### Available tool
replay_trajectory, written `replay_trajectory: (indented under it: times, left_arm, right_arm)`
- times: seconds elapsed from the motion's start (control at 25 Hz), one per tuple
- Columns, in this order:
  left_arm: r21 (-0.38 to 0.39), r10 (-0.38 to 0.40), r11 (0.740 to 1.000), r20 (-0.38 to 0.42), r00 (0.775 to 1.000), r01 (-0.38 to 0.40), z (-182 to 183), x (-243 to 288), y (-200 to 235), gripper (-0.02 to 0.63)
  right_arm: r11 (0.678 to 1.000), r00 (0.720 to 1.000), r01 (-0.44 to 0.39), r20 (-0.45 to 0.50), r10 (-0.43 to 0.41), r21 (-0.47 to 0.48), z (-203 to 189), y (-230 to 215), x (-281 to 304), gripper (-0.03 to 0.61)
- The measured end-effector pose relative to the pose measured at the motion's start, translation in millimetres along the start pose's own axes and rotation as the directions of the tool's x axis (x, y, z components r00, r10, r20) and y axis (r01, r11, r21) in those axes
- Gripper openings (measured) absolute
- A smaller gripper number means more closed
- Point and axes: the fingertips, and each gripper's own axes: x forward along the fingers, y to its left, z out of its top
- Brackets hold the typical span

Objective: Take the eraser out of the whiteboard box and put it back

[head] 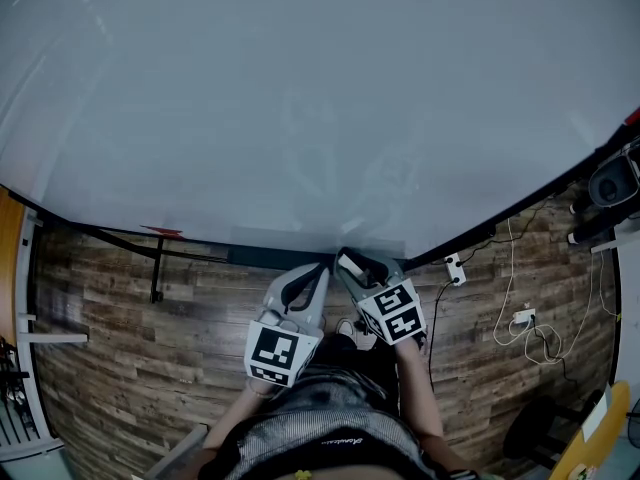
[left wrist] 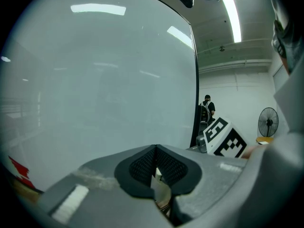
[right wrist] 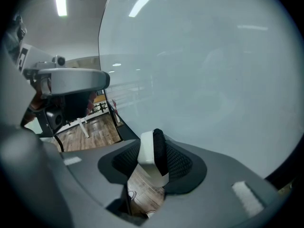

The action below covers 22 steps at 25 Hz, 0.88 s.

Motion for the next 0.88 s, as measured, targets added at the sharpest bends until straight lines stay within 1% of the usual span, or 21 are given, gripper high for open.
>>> replay_trajectory:
  times: [0.64,0.88]
  left_arm:
    - [-0.001,0.010,1.000,0.000,1.000,-0.010,-1.6,-0.4,0.8,0.000]
    - [0.000,0.010,1.000,0.002,1.000,-0.010,-3.2,-5.1,1.9,0.000]
  right_arm:
    - [1.000,1.000,0.006,0.007,-0.006,0.002,-0.9,-1.2,0.4,0.167]
    - [1.000,1.000,0.010,0.025,-0.010,0.002,-0.8,3.6,-0.8,0.183]
